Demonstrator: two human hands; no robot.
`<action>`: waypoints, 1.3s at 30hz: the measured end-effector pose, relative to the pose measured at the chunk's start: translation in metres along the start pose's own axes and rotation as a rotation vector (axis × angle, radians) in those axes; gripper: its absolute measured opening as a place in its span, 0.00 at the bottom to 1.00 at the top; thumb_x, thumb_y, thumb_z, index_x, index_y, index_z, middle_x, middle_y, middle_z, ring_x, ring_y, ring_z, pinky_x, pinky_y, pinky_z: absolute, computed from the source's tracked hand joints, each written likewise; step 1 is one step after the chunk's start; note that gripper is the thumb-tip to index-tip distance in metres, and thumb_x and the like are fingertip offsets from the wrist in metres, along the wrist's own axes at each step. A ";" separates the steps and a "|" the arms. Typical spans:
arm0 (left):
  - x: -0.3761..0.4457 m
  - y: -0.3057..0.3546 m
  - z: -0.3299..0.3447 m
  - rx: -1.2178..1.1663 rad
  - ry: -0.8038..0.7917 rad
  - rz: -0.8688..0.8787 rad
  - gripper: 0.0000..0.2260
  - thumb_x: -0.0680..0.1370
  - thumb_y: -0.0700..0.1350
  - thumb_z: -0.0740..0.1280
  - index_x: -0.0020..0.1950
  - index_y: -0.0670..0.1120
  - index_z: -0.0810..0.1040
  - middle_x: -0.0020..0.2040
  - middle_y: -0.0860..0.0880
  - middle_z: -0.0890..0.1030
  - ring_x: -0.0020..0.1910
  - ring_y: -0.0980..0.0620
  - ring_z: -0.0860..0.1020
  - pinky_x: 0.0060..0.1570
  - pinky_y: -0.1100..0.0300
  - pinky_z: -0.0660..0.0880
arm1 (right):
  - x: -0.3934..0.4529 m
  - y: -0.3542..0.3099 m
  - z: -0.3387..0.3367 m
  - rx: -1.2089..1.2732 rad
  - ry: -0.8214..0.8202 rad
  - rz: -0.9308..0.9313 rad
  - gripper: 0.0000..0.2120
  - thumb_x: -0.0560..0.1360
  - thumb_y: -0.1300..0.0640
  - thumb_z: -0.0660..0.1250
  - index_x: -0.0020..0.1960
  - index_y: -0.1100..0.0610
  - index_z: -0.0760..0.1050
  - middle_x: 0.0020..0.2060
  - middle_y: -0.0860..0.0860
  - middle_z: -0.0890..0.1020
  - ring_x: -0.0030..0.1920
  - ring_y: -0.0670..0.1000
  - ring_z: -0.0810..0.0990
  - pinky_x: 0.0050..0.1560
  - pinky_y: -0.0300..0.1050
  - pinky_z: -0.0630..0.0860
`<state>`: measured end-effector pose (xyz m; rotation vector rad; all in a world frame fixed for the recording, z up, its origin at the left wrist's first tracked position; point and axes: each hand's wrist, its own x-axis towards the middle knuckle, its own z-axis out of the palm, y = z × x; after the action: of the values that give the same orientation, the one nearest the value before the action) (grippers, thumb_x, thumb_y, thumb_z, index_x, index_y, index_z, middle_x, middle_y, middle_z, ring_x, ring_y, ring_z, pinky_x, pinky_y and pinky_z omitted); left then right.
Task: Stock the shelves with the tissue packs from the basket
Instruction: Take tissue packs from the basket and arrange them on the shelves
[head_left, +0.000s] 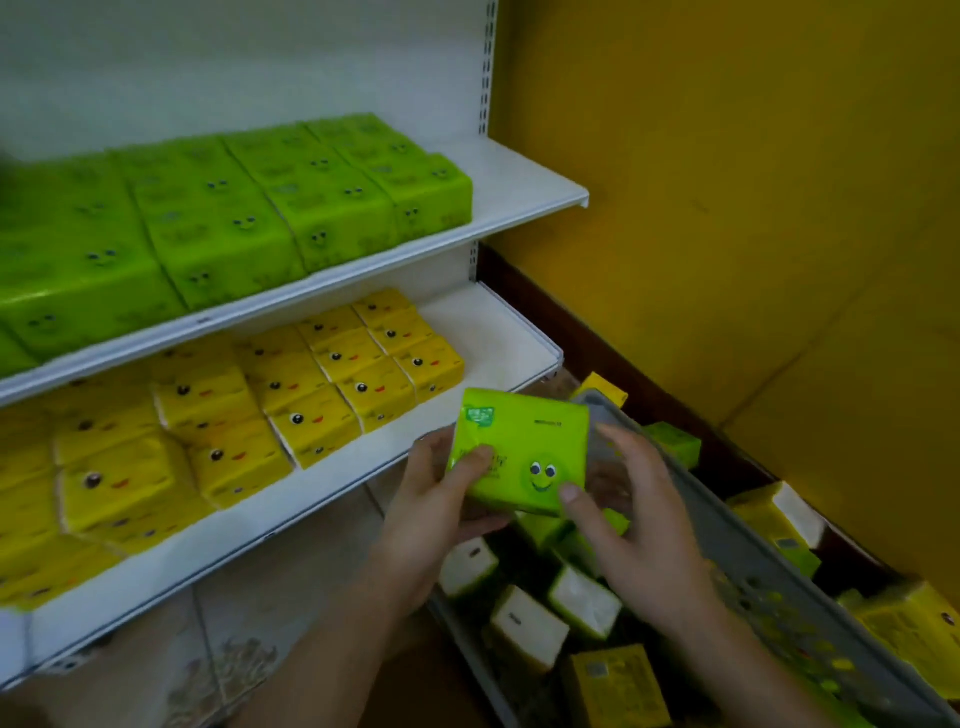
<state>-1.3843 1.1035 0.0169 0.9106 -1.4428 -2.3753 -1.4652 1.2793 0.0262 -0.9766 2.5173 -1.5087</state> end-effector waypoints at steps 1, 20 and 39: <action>-0.003 0.012 -0.005 -0.008 0.017 0.028 0.14 0.78 0.46 0.68 0.63 0.54 0.73 0.59 0.46 0.81 0.52 0.42 0.84 0.45 0.44 0.82 | 0.011 -0.010 0.011 0.039 -0.037 0.001 0.23 0.76 0.39 0.64 0.69 0.33 0.61 0.66 0.39 0.69 0.61 0.44 0.77 0.53 0.44 0.79; -0.079 0.244 -0.194 1.302 1.163 0.587 0.28 0.78 0.65 0.51 0.58 0.46 0.79 0.54 0.40 0.79 0.56 0.36 0.75 0.55 0.45 0.73 | 0.152 -0.244 0.225 0.218 -0.153 -0.641 0.29 0.67 0.50 0.78 0.66 0.49 0.76 0.75 0.52 0.64 0.71 0.41 0.62 0.66 0.21 0.54; -0.086 0.277 -0.289 1.524 1.140 0.626 0.16 0.77 0.51 0.56 0.57 0.45 0.77 0.55 0.44 0.80 0.57 0.39 0.77 0.57 0.45 0.73 | 0.158 -0.294 0.314 -0.009 -0.232 -0.667 0.29 0.76 0.41 0.64 0.74 0.48 0.66 0.74 0.56 0.63 0.72 0.57 0.67 0.65 0.54 0.73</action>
<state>-1.1771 0.7982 0.1940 1.3072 -2.1451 0.1488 -1.3386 0.8544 0.1428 -1.9983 2.1354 -1.3785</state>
